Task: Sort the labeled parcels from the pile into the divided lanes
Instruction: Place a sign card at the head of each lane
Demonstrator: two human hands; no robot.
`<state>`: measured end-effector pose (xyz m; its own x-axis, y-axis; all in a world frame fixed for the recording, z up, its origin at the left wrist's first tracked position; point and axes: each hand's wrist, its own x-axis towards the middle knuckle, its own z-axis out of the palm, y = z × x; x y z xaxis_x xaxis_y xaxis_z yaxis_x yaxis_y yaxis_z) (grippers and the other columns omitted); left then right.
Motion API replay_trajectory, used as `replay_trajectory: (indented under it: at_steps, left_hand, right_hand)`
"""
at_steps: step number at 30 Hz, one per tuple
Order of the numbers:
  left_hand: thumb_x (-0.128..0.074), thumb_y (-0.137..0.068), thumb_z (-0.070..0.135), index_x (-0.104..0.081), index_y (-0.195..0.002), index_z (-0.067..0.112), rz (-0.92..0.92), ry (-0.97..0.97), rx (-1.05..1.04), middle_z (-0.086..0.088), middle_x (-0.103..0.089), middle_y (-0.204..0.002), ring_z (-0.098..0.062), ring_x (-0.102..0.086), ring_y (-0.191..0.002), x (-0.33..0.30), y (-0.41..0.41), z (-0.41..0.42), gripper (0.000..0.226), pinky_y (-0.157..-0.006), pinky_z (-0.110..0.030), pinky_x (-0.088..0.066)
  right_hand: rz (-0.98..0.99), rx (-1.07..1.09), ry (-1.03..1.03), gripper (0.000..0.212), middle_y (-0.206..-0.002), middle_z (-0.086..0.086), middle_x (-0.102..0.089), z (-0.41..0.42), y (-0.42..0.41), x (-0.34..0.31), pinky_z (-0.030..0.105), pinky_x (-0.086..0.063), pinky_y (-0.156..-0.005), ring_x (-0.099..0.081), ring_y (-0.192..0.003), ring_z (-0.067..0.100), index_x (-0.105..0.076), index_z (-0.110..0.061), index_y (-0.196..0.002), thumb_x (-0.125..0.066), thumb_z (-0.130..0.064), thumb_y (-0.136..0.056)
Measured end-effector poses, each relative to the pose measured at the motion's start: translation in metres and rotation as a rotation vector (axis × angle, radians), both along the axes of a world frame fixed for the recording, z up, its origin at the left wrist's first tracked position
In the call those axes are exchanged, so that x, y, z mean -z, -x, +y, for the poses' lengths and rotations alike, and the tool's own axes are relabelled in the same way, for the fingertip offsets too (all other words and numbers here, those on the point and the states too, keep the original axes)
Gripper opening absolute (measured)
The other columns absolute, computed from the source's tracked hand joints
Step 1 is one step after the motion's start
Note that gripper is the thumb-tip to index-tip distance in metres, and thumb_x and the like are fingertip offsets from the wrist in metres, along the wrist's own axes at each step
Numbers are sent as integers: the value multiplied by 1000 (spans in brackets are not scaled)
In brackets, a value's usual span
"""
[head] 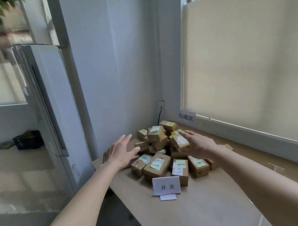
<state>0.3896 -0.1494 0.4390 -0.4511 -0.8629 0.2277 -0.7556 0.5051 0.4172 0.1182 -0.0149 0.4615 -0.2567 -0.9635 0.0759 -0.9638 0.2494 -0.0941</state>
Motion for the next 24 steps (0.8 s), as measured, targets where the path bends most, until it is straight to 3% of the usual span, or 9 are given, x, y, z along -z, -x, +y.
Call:
replay_trajectory:
  at_steps: [8, 11, 16, 24]
  left_hand:
    - [-56, -90, 62, -27, -155, 34, 37, -77, -44, 3, -27, -162, -22, -31, -146, 37, -16, -53, 76, -117, -42, -31]
    - [-53, -89, 65, -28, -153, 36, -1, -92, -34, 8, -29, -160, -21, -37, -142, 63, -2, -82, 75, -111, -43, -38]
    - [-52, -92, 62, -28, -153, 37, -76, -154, -11, 11, -30, -159, -19, -37, -141, 121, 43, -133, 70, -108, -39, -40]
    - [-49, -95, 58, -24, -155, 38, -150, -339, 45, 10, -29, -160, -17, -38, -141, 276, 120, -201, 68, -105, -37, -42]
  right_hand:
    - [-8, -39, -33, 75, -162, -1, -32, -69, -10, 30, 37, -53, -91, -43, -139, 24, -19, -35, -160, -56, -53, -98]
    - [-36, -18, -72, 79, -165, -2, -27, -102, 2, 62, 38, -53, -93, -41, -142, 25, -14, -36, -161, -55, -55, -97]
    - [-106, 33, -174, 80, -168, -2, -21, -157, 34, 140, 45, -47, -107, -34, -148, 25, -12, -40, -161, -57, -57, -96]
    - [-271, 166, -310, 78, -166, -1, -23, -213, 106, 298, 47, -45, -109, -38, -145, 26, -12, -38, -161, -55, -54, -97]
